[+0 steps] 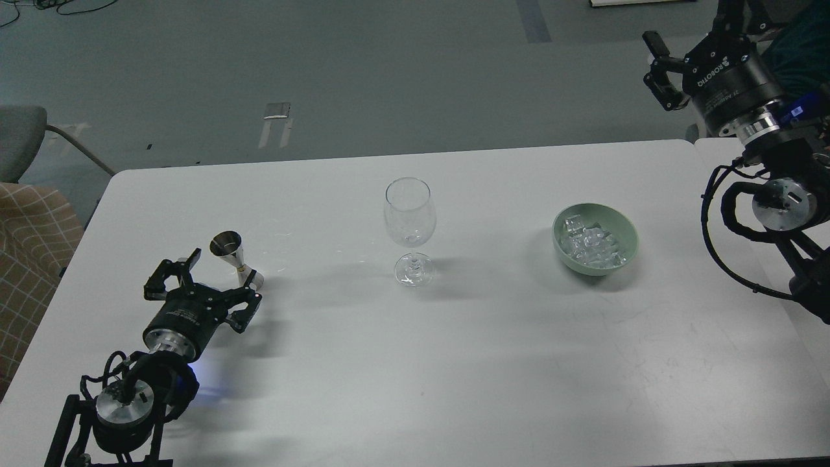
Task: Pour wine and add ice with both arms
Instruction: 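Close the left gripper around the metal jigger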
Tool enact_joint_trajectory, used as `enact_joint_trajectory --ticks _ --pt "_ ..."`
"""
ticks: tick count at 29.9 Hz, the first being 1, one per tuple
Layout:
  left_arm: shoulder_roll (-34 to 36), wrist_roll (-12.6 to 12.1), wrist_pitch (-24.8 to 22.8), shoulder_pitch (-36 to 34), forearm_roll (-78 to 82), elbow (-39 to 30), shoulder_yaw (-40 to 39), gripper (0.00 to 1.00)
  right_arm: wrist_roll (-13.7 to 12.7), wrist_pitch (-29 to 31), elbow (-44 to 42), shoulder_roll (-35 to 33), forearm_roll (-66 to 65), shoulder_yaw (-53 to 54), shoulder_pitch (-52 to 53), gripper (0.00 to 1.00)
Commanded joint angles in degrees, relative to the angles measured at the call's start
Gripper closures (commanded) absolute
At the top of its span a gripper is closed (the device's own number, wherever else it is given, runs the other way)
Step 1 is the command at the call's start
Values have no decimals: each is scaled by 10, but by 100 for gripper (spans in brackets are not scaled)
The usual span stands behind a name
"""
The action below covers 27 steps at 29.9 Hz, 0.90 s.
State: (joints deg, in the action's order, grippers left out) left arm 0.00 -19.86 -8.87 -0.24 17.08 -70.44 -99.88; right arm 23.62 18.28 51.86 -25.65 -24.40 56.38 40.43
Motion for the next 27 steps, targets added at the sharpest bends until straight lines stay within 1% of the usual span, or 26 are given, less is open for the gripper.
enact_joint_trajectory --ticks 1,12,13,14,16,18,19,27 --pt "0 -2 -1 -12 1 13 2 6 0 0 0 0 0 0 0 0" --pt "0 -5 0 -67 2 58 7 7 0 0 0 0 0 0 0 0" --pt "0 -5 0 -69 2 59 7 8 -1 0 0 -1 0 0 0 0" --pt "0 -5 0 -73 4 63 8 12 0 0 0 -1 0 0 0 0" --pt "0 -5 0 -76 7 67 8 16 0 0 0 -2 0 0 0 0" --pt "0 -3 0 -77 7 73 8 25 0 0 0 -2 0 -1 0 0" --pt "0 -3 0 -77 7 73 8 27 0 0 0 -2 0 -1 0 0" --pt "0 0 -1 -73 7 73 6 27 -1 0 0 -5 -1 -2 -1 0"
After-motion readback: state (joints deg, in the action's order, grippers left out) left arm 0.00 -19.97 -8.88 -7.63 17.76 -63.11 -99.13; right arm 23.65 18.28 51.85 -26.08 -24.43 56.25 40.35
